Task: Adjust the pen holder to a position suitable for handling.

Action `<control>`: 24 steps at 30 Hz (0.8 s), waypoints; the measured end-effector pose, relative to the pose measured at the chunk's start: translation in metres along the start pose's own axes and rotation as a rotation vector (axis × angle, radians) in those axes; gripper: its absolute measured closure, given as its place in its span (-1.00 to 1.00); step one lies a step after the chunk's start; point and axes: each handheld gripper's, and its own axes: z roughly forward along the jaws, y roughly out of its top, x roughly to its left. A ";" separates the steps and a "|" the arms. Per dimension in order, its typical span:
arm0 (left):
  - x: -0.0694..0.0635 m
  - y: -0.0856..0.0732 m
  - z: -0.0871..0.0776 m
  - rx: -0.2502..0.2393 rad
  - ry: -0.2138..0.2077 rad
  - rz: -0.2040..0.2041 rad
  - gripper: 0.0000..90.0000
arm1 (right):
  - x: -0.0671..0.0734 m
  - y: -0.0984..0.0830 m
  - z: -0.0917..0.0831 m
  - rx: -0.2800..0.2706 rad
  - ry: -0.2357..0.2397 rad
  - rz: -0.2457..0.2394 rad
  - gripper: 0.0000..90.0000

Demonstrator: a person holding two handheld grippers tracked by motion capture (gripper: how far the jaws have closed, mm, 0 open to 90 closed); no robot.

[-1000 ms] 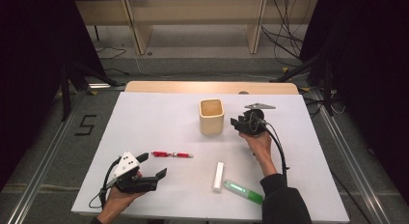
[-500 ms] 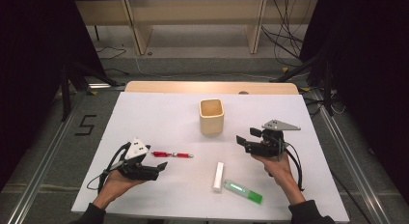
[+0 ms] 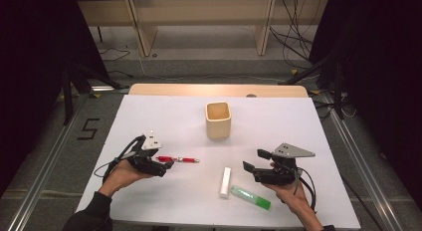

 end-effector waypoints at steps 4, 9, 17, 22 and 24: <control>0.002 0.004 0.006 0.037 -0.009 0.017 -0.60 | 0.002 -0.005 -0.002 -0.005 0.014 0.008 -0.39; 0.005 0.007 0.013 0.072 -0.005 0.039 -0.56 | 0.008 -0.007 -0.005 -0.008 0.034 -0.001 -0.39; 0.011 0.005 0.017 0.044 -0.022 0.022 -0.12 | 0.013 -0.013 -0.008 0.000 0.040 -0.004 -0.39; 0.011 0.004 0.017 0.031 -0.025 0.026 0.18 | 0.015 -0.016 -0.008 0.005 0.047 -0.003 -0.39; 0.011 0.004 0.017 0.025 -0.020 0.036 0.35 | 0.016 -0.016 -0.008 0.006 0.049 -0.005 -0.39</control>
